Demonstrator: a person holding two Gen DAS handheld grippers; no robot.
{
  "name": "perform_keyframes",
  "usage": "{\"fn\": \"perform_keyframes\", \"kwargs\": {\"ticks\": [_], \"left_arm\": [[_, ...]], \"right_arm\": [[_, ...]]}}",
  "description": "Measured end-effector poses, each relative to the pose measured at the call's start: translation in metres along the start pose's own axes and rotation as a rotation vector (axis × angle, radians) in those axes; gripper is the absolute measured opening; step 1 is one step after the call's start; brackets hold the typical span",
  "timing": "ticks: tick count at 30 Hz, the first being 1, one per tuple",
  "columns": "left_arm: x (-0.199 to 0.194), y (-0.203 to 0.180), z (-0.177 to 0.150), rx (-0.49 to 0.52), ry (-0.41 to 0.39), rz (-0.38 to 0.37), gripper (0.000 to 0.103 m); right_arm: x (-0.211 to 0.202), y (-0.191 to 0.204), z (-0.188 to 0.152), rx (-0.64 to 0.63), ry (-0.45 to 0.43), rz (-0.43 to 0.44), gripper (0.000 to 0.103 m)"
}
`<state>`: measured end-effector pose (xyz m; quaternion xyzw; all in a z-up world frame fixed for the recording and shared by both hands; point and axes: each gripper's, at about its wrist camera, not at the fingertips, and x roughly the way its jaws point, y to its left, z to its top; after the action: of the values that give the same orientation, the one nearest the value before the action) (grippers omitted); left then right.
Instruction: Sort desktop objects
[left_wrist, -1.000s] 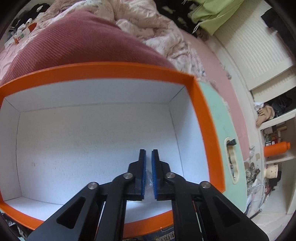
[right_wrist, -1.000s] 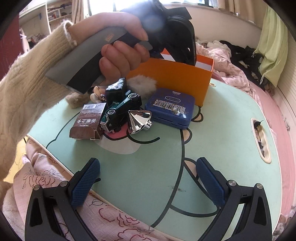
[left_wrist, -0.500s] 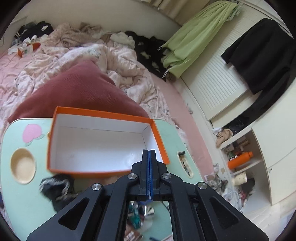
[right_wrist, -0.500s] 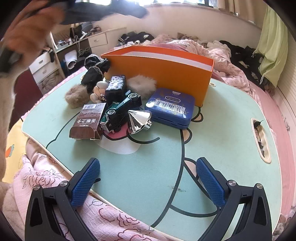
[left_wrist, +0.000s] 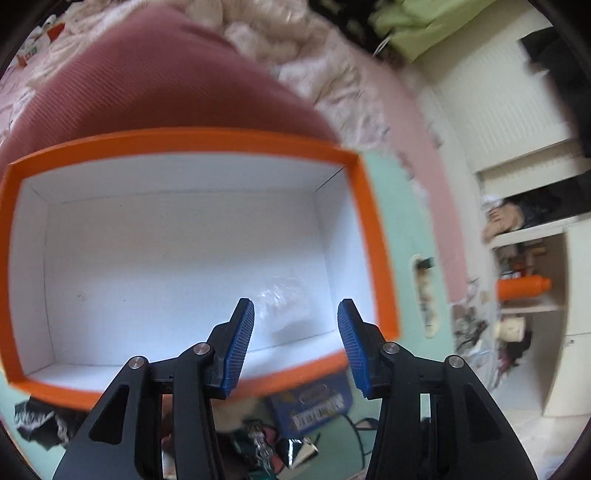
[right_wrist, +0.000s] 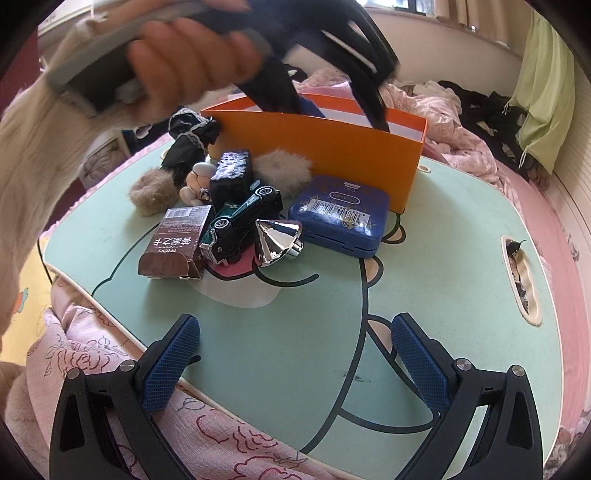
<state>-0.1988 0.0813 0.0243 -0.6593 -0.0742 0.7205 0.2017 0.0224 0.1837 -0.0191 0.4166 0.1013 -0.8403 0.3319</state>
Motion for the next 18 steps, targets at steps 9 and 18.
{"fn": "perform_keyframes", "kwargs": {"ticks": [9,18], "left_arm": [[0.009,0.012,-0.003,-0.002,-0.045,0.003,0.029],[-0.095,0.002,-0.069,0.100,-0.375,-0.181,0.030]], "right_arm": [[0.001,-0.002,0.002,0.005,-0.001,0.000,0.103],[0.001,-0.003,0.002,0.007,-0.002,-0.001,0.103]]}}
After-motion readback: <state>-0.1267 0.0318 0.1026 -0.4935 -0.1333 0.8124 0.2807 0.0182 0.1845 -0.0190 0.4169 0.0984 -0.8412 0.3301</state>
